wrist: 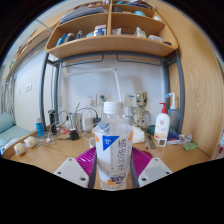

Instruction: Pour water

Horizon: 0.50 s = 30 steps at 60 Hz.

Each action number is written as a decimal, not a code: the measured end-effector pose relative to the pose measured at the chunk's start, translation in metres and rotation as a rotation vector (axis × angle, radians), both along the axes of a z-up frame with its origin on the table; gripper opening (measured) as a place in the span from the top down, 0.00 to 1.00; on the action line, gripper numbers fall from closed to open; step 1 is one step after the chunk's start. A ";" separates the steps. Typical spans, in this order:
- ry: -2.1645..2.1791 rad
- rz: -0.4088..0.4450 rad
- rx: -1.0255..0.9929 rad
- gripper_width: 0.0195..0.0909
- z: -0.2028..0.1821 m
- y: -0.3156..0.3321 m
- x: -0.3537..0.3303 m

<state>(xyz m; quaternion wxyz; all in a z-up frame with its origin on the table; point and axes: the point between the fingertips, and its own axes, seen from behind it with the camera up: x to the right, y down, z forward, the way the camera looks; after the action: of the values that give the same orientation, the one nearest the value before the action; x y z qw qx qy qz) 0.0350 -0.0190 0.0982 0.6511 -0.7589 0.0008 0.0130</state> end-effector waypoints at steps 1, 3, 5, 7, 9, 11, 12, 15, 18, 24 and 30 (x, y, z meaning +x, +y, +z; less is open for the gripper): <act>-0.001 0.002 -0.001 0.57 0.000 0.000 0.000; -0.002 0.002 -0.006 0.62 -0.001 0.000 0.000; 0.002 0.000 -0.016 0.68 0.000 0.001 0.000; 0.002 -0.004 -0.021 0.73 0.000 0.001 0.001; -0.005 -0.009 -0.026 0.76 -0.001 0.000 0.002; -0.011 -0.012 -0.033 0.77 -0.001 0.001 0.001; -0.015 -0.013 -0.036 0.77 -0.001 0.001 0.001; -0.019 -0.014 -0.051 0.77 -0.002 0.000 0.000; -0.029 -0.018 -0.067 0.78 -0.002 0.000 0.002; -0.103 -0.029 -0.092 0.77 0.010 0.000 0.011; -0.257 -0.025 -0.109 0.77 0.032 0.003 0.037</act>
<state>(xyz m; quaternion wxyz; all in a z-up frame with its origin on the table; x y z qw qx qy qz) 0.0725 -0.0157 0.1305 0.6036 -0.7886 -0.0725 -0.0924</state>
